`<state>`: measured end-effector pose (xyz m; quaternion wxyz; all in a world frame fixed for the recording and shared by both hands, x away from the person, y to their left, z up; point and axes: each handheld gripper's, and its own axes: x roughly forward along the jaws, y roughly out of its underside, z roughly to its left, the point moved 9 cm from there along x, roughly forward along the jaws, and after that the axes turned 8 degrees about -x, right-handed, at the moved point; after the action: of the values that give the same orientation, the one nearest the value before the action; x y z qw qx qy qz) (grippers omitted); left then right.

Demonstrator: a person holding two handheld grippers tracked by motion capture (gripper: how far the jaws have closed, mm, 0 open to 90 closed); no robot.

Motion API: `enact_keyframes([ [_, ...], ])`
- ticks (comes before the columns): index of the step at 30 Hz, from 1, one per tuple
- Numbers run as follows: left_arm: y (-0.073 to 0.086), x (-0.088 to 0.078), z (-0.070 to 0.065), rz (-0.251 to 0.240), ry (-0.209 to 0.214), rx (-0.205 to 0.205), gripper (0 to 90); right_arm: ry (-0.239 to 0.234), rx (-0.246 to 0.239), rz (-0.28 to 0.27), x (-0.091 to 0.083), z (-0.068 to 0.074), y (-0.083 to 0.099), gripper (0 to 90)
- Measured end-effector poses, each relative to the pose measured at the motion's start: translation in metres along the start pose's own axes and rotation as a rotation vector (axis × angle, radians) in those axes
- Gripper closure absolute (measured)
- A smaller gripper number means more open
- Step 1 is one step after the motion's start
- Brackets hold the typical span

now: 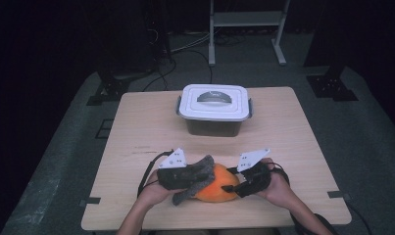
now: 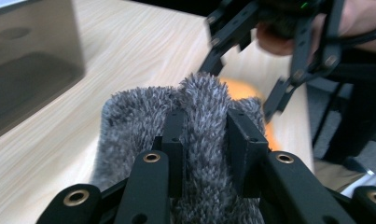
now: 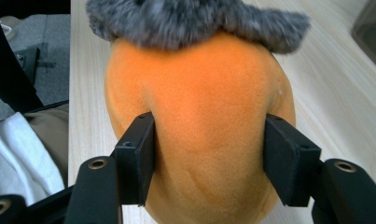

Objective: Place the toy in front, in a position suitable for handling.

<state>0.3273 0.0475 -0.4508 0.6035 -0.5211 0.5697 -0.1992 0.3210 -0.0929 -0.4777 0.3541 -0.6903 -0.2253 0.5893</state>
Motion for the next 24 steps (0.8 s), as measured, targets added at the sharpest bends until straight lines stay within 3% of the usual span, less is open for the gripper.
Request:
enact_keyframes([
  [4, 0.011, -0.008, 0.012, 0.022, -0.028, -0.038, 70.3, -0.005, 0.011, 0.003, -0.001, 0.000, 0.003, 39.4],
  [7, 0.012, -0.008, 0.012, 0.004, -0.004, -0.065, 70.4, -0.009, 0.023, -0.002, 0.000, 0.000, 0.003, 39.2],
  [9, 0.006, -0.006, 0.007, -0.013, 0.018, -0.057, 70.5, -0.007, 0.027, -0.001, 0.001, 0.000, 0.003, 39.0],
  [12, -0.005, -0.001, -0.009, -0.042, 0.085, -0.037, 70.3, 0.007, 0.012, 0.001, 0.003, 0.005, 0.000, 38.9],
  [14, -0.004, 0.005, -0.013, -0.003, 0.064, 0.000, 70.3, 0.014, -0.018, 0.019, 0.004, 0.009, 0.000, 37.6],
  [15, -0.003, 0.005, -0.012, -0.001, 0.061, -0.007, 70.3, 0.016, -0.021, 0.022, 0.004, 0.009, 0.000, 37.2],
  [19, 0.006, 0.004, -0.008, 0.020, 0.068, -0.022, 70.4, -0.019, 0.013, 0.004, 0.003, 0.008, -0.001, 26.0],
  [21, 0.009, 0.003, -0.008, 0.037, 0.072, -0.010, 70.4, -0.025, 0.008, 0.009, 0.001, 0.006, -0.002, 23.4],
  [24, 0.012, 0.000, -0.005, 0.044, 0.081, -0.015, 70.3, -0.035, 0.040, 0.017, -0.003, 0.001, 0.001, 19.6],
])
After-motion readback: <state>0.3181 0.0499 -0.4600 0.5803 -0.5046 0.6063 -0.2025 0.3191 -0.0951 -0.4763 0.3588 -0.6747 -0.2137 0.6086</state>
